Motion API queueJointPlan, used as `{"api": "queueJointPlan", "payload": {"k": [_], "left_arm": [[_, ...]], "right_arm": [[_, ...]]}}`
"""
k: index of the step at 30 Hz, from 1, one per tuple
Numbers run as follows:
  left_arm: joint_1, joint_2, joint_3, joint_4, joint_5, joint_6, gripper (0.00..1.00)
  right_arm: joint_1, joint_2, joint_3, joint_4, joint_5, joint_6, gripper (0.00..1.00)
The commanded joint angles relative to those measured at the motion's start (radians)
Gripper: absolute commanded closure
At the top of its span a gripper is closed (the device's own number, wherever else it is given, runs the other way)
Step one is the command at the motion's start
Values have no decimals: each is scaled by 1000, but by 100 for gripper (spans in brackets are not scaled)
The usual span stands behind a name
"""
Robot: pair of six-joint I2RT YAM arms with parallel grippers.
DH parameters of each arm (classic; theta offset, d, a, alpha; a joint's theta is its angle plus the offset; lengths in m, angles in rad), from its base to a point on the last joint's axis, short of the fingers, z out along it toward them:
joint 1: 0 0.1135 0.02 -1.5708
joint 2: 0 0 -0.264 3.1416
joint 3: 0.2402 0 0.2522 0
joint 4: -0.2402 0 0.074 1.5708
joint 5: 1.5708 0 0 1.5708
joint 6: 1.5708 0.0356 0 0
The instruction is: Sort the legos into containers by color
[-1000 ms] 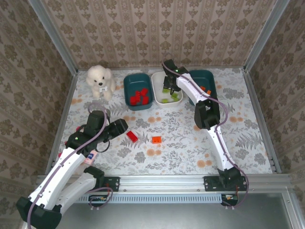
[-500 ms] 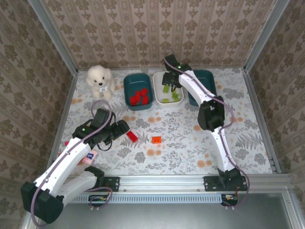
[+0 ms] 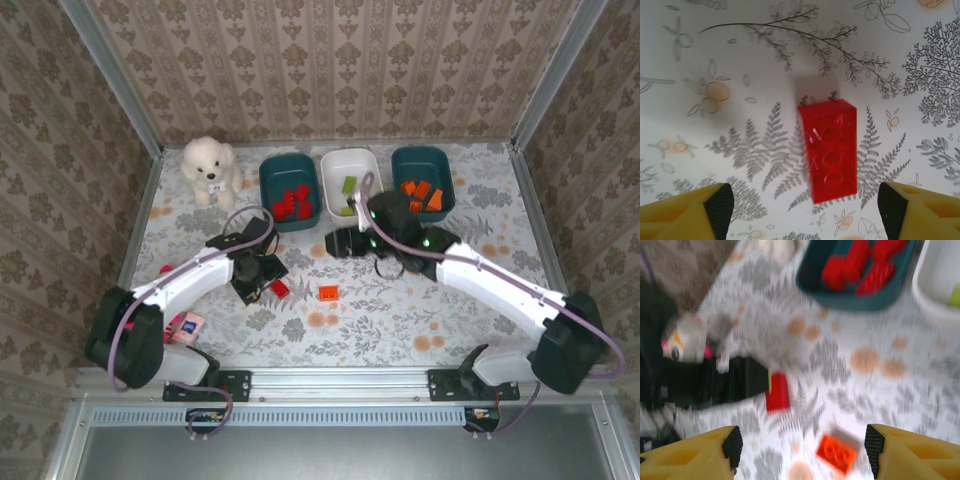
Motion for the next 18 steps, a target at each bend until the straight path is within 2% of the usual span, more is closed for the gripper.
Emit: {"api": "queueJointPlan", "payload": {"k": [1, 4, 9, 18], "left_arm": [[-20, 75, 72, 15, -46, -18, 23], [-38, 144, 98, 23, -54, -22, 26], [-69, 227, 145, -20, -76, -42, 35], [-106, 290, 182, -45, -111, -49, 44]], "right_arm": [[25, -114, -107, 71, -99, 47, 30], [39, -181, -151, -13, -81, 66, 30], [41, -280, -199, -32, -22, 100, 30], [40, -242, -154, -92, -5, 82, 30]]}}
